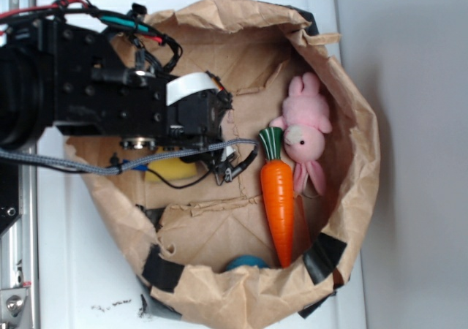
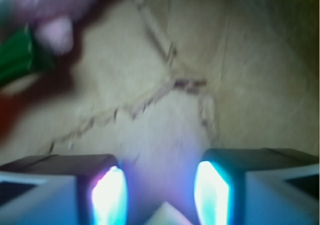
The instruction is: Grab the green sponge.
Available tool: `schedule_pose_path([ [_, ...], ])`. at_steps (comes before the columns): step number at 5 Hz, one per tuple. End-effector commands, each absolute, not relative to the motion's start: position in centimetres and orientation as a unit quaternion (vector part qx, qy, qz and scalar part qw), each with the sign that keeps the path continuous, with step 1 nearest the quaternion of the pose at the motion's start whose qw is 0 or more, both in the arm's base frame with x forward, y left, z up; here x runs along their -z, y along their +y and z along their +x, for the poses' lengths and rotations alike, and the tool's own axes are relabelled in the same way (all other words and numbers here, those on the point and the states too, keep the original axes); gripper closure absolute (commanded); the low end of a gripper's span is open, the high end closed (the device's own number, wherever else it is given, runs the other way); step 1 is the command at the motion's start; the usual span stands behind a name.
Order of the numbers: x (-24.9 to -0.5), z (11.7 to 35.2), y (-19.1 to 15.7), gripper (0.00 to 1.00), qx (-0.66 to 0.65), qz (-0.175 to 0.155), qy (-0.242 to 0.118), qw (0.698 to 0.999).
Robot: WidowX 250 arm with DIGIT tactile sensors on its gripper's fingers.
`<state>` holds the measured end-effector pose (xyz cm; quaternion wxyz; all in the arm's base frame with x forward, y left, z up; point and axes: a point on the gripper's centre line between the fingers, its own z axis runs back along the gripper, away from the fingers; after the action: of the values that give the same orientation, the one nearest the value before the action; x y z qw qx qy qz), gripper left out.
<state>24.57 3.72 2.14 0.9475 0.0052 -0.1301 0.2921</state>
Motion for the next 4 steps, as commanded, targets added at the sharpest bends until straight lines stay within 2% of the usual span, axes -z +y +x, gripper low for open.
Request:
schedule_pose_path([
  [1,-8.1,24.5,4.6,0.0,-0.315,-0.039,-0.154,0.936],
  [2,-11.3,23.3,4.9,0.0,-0.37,-0.04,-0.135,0.918],
  [3,-11.6,21.8,4.3,0.0,-0.385,-0.003,-0.135,0.913],
  [4,-11.6,21.8,4.3,0.0,-0.385,-0.003,-0.135,0.913],
])
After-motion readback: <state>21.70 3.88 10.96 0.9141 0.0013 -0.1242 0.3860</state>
